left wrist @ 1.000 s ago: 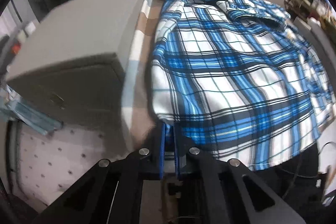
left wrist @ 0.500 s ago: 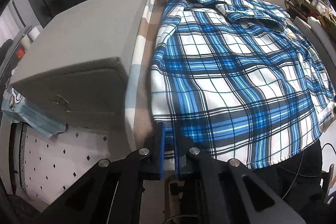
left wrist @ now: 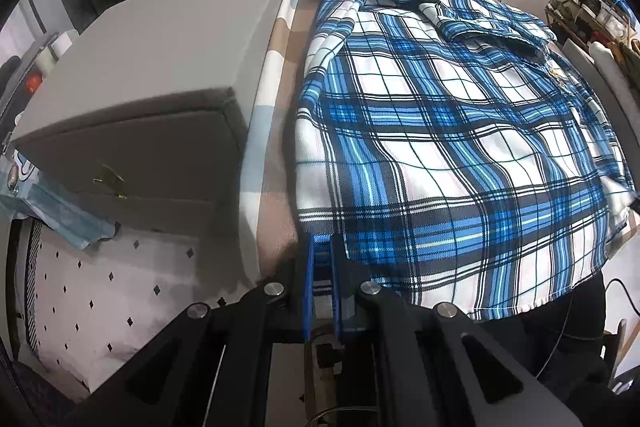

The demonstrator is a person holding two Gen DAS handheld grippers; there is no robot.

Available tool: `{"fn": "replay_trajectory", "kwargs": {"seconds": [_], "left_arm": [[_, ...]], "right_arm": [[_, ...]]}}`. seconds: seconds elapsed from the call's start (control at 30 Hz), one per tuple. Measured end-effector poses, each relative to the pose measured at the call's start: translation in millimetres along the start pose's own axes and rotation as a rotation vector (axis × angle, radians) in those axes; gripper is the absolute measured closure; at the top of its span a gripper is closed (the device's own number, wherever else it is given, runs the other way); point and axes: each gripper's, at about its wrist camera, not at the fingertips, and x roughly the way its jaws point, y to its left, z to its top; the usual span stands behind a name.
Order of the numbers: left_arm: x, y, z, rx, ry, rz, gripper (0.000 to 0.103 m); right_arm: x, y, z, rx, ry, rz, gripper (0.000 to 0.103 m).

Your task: Fold large clothes

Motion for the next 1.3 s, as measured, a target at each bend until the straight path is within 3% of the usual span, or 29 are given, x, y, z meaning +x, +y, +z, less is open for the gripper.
{"fn": "replay_trajectory", "kwargs": {"seconds": [0.1, 0.23, 0.33, 0.43, 0.47, 0.5, 0.53, 0.6, 0.63, 0.7, 0.77, 0.87, 0.97, 1.03, 1.1, 1.13, 1.23, 1.3], "left_arm": [[1, -1, 1, 0.004, 0.000, 0.005, 0.100], [1, -4, 1, 0.008, -0.005, 0.019, 0.100], [2, -5, 2, 0.012, -0.004, 0.027, 0.100], [2, -3, 2, 0.008, 0.004, 0.020, 0.099], [1, -2, 2, 0.005, 0.006, 0.014, 0.099], [1, -1, 1, 0.003, 0.007, 0.004, 0.098], [1, 0, 1, 0.003, 0.007, -0.009, 0.096], [1, 0, 0, -0.010, 0.007, -0.049, 0.084], [1, 1, 0, -0.023, 0.007, -0.078, 0.081], [0, 1, -1, -0.036, -0.004, -0.129, 0.065], [0, 2, -1, -0.049, 0.001, -0.191, 0.056], [0, 5, 1, -0.075, 0.003, -0.279, 0.056], [6, 24, 1, -0.191, 0.023, -0.563, 0.056], [11, 39, 0, -0.276, 0.035, -0.666, 0.056], [11, 48, -2, -0.302, 0.022, -0.680, 0.056], [9, 51, -4, -0.306, 0.012, -0.641, 0.056], [6, 58, -7, -0.310, 0.009, -0.546, 0.056], [7, 61, -10, -0.322, 0.014, -0.542, 0.055]], "right_arm": [[-21, -15, -5, 0.040, 0.003, -0.036, 0.102], [-21, -16, -15, 0.021, 0.065, 0.041, 0.102], [1, 5, -27, -0.054, 0.186, 0.064, 0.102], [-5, 4, -29, -0.055, 0.185, 0.101, 0.097], [-13, -4, -26, -0.024, 0.159, 0.094, 0.093], [-21, -17, -23, 0.026, 0.118, 0.093, 0.078], [-30, -34, -18, 0.093, 0.064, 0.071, 0.054], [-38, -63, -16, 0.204, -0.011, -0.018, 0.024], [-38, -76, -16, 0.258, -0.032, -0.062, 0.022], [-26, -109, -18, 0.377, -0.004, -0.079, 0.022], [-9, -132, -22, 0.470, 0.048, -0.076, 0.024], [7, -146, -27, 0.536, 0.065, -0.011, 0.029], [19, -151, -31, 0.599, 0.078, 0.088, 0.037], [25, -155, -36, 0.673, 0.060, 0.229, 0.044], [28, -157, -41, 0.731, 0.024, 0.397, 0.055], [27, -158, -42, 0.745, -0.003, 0.437, 0.055], [20, -156, -41, 0.725, -0.042, 0.377, 0.053], [18, -157, -45, 0.735, -0.047, 0.319, 0.053]]}}
